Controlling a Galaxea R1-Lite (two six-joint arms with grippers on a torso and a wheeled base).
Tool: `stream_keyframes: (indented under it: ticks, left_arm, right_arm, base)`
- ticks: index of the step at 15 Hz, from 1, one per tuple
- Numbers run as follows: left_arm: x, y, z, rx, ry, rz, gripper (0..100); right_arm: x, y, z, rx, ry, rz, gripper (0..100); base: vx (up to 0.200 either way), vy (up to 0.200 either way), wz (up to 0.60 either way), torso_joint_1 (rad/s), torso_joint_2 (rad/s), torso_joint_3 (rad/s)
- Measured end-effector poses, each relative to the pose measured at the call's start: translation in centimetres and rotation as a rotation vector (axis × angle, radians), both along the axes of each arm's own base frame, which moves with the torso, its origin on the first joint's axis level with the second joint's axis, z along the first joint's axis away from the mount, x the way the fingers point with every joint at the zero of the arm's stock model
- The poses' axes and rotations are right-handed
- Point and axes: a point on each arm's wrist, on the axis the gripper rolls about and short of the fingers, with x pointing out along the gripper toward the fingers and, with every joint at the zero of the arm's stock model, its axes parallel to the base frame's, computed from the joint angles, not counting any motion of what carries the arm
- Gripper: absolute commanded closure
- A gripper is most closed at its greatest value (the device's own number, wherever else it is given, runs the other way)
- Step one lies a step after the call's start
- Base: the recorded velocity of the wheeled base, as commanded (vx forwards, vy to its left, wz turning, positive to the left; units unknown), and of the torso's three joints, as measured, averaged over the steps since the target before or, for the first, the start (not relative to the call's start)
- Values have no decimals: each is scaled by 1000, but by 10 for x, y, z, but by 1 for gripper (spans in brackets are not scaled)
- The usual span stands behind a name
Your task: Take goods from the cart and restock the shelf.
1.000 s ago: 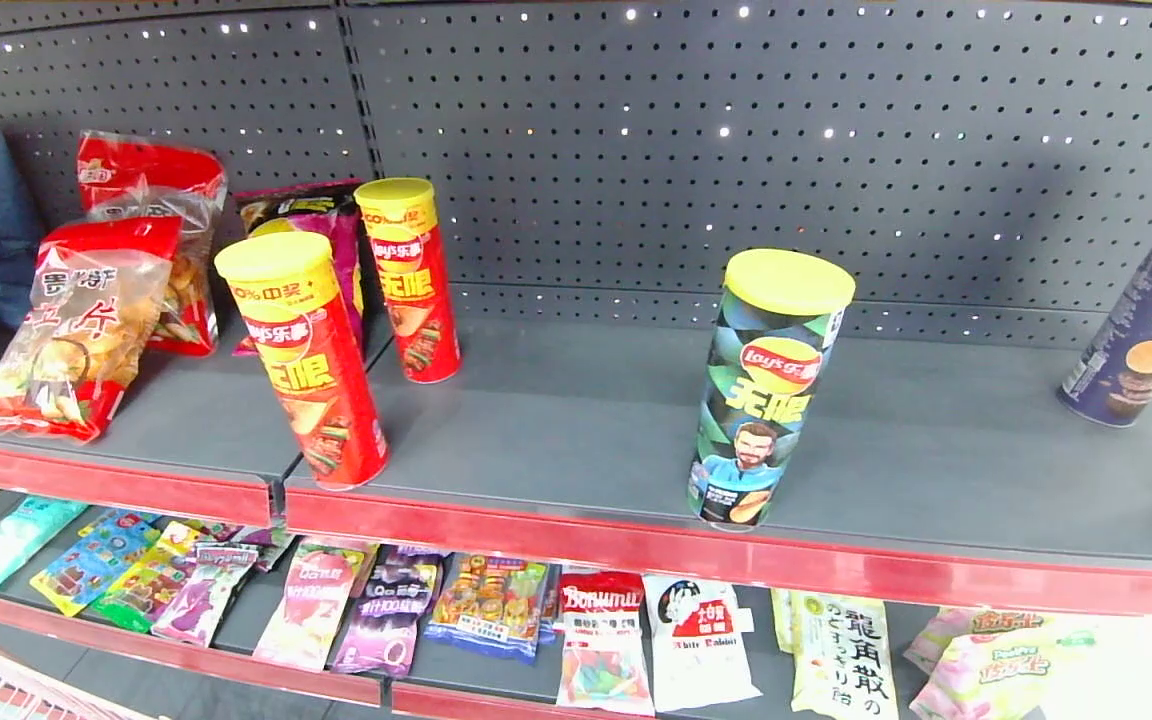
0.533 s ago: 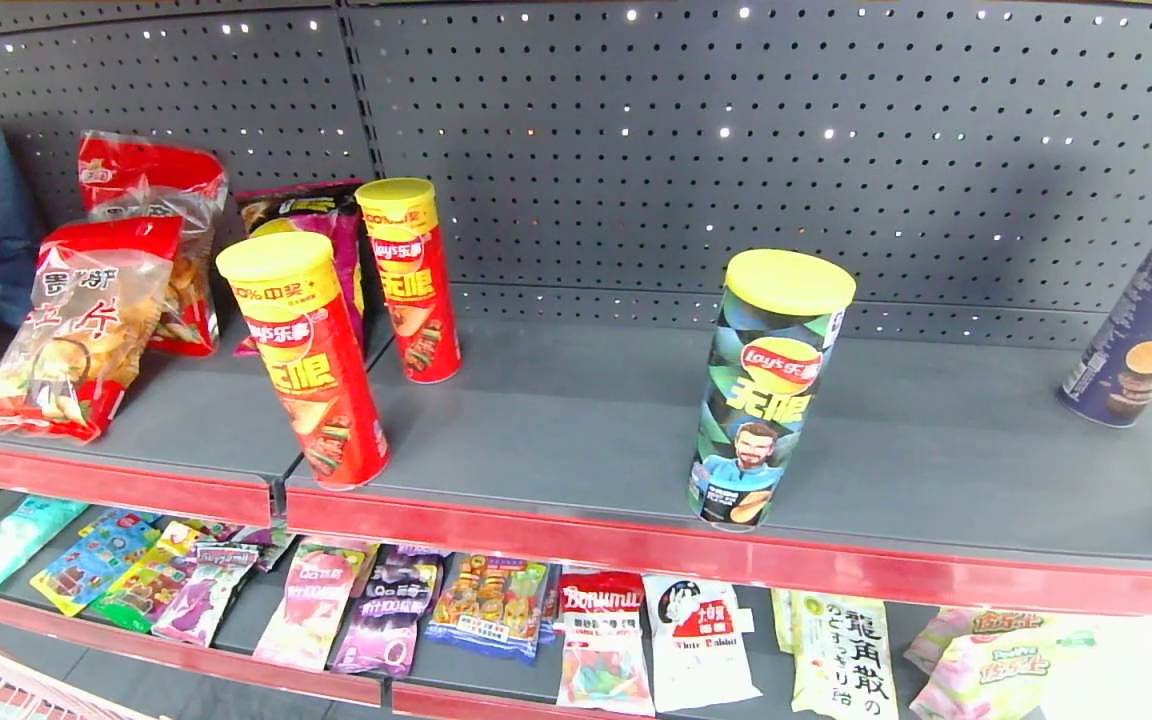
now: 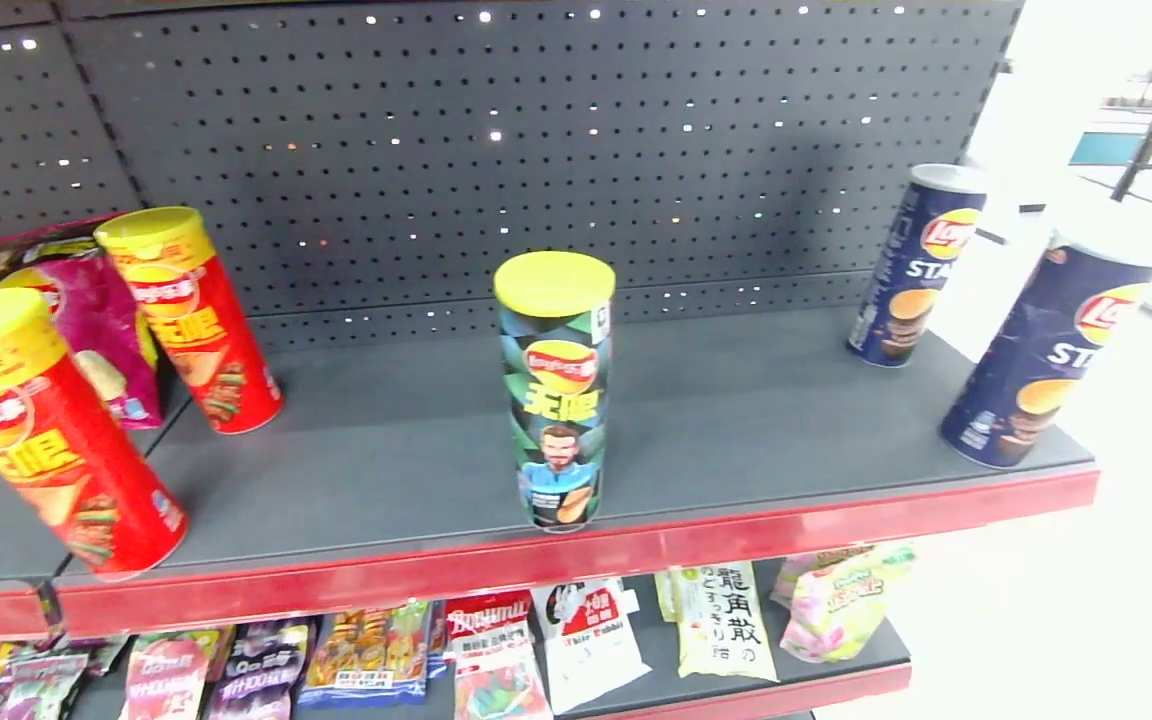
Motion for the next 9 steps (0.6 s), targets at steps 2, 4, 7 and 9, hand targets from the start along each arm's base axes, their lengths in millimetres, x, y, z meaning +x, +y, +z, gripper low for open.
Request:
stream_keyframes:
  ticks: [2,4,7,9]
  left_arm:
    - [0,0,1,0,-2,-1,100]
    - [0,0,1,0,-2,0,100]
    - [2,0,1,0,13,-14,100]
    - [5,-1,1,-4,31,-57,100]
  right_arm:
    - [0,0,0,45,-4,-5,0]
    - [0,0,-1,105,-7,-13,0]
    - [4,1,3,166,-105,38,0]
    - [6,3,-2,195,-117,115,0]
  base:
    - [0,0,0,0,0,0]
    - [0,0,0,0,0,0]
    - [0,0,0,0,0,0]
    - [0,0,0,0,0,0]
